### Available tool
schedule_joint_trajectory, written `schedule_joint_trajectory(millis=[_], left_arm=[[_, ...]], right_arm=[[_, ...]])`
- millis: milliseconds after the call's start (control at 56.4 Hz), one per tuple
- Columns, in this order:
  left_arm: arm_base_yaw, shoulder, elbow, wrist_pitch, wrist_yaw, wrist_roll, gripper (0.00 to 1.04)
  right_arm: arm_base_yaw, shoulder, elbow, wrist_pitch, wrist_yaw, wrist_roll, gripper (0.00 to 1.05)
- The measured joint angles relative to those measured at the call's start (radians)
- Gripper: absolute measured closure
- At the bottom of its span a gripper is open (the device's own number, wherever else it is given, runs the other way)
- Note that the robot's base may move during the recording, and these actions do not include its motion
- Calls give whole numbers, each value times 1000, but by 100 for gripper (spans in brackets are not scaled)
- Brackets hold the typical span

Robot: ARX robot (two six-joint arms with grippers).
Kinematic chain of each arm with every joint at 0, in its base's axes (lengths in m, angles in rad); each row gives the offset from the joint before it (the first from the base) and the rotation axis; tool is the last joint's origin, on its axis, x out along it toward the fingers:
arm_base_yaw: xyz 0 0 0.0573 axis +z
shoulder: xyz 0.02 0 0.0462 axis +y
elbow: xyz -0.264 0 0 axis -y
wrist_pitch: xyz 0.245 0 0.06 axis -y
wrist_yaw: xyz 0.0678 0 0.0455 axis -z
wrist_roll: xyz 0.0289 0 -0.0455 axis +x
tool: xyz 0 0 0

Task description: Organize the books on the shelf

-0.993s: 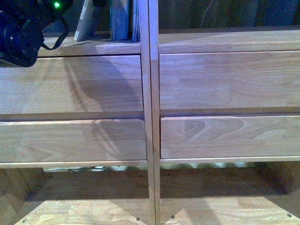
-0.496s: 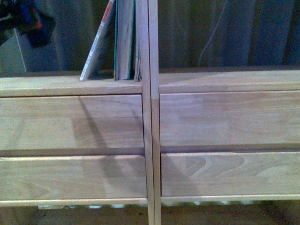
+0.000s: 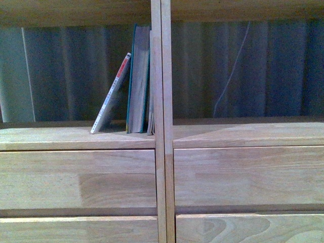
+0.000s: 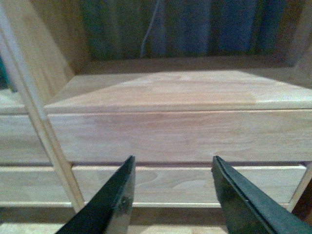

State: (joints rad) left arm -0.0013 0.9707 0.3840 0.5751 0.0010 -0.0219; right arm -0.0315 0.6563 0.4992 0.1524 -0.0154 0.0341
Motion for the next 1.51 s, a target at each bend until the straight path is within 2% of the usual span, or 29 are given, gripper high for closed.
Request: schedule_joint_trajectory(millis=[18,230,284,674,1046,1135,1401,1472,1507], left_arm=[[0,-3,-4,1,0,0,61],[1,-109,-130,24,-2,7,99],[1,-133,-156,23,-1,9,102],[1,-332,-285,-39,-1,11,102],[1,-508,-340,-159,-1,11,102],[1,-529,-373,-138,-1,11,102],[1,-642,-373,-246,-2,11,102],[1,-669,-373,-271,-2,12,102],[1,-680,-373,-283,-2,12,102]], right_arm=[[6,-5,-10,4,1,-2,60],[27,-102,-168,68,12,-21,95],[28,-122,-200,77,12,-25,103],[28,-268,-367,97,12,-28,102],[28,-377,-433,59,12,-28,102],[28,-403,-445,46,12,-28,102],[28,-469,-484,27,11,-29,102],[28,-512,-483,-19,12,-29,102],[28,-571,-483,-100,13,-29,102]])
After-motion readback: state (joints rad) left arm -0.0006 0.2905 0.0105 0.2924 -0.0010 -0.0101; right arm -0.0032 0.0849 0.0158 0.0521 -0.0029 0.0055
